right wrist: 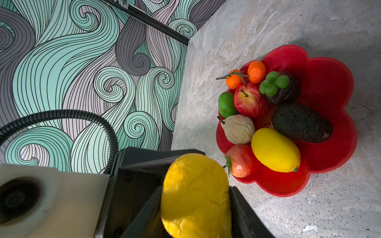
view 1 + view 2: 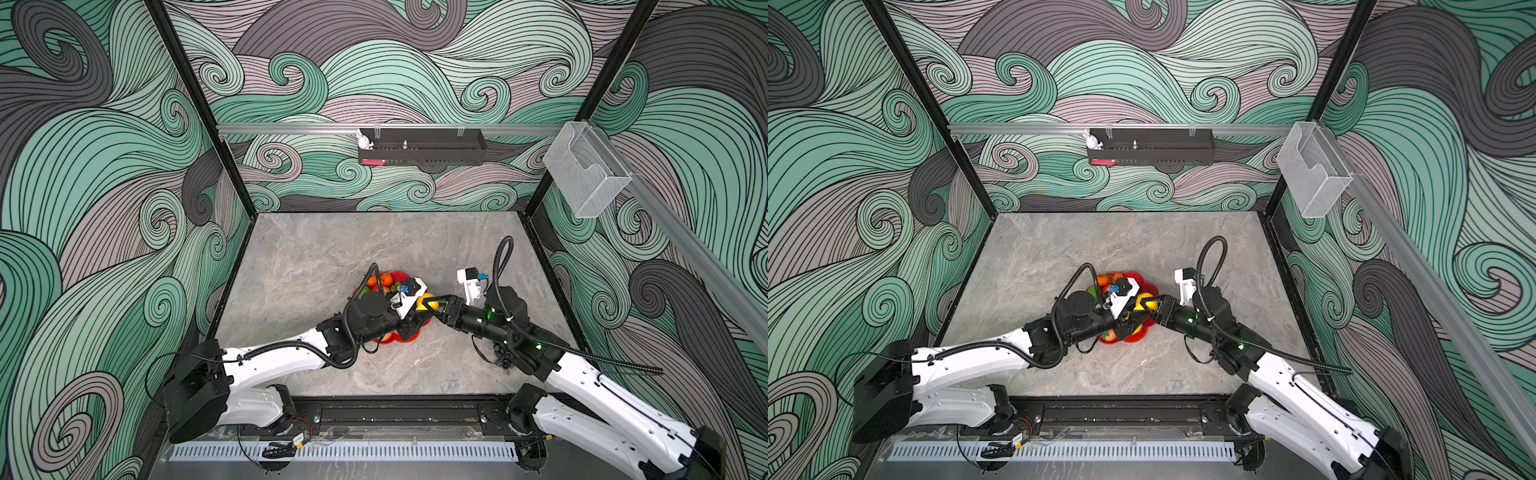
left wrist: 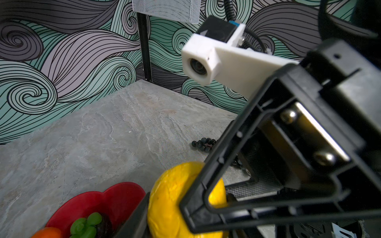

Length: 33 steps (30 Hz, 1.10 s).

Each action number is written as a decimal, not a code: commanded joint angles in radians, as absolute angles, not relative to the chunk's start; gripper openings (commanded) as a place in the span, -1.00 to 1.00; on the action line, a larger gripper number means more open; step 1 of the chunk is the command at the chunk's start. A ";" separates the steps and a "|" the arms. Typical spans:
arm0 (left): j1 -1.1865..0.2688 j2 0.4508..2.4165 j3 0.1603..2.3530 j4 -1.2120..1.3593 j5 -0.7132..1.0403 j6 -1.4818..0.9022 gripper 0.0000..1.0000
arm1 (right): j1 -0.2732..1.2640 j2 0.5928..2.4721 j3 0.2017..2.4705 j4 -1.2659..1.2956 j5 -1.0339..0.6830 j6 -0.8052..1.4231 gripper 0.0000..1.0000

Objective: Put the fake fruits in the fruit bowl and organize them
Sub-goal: 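Grasp the yellow pear with the left gripper while the right gripper releases it, then lower the yellow pear into the bowl center with the left gripper and open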

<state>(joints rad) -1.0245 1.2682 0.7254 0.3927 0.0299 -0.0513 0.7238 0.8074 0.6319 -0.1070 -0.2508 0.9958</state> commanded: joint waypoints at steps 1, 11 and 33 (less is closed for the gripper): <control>-1.031 1.267 0.767 0.361 0.027 -0.041 -0.11 | 0.736 0.803 0.637 -0.108 -0.228 0.967 0.16; -1.023 1.259 0.879 -0.037 -0.141 -0.046 -0.07 | 0.535 0.657 0.686 -0.448 -0.071 0.647 0.99; -0.816 1.733 1.443 -0.824 -0.055 -0.147 -0.05 | 0.433 0.507 0.458 -0.503 -0.039 0.552 0.99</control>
<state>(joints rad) -0.8261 1.6787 1.3766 -0.6949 -0.0780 -0.1093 0.4377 0.5156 0.4656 -0.5007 -0.0418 0.5587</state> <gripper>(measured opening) 0.487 0.995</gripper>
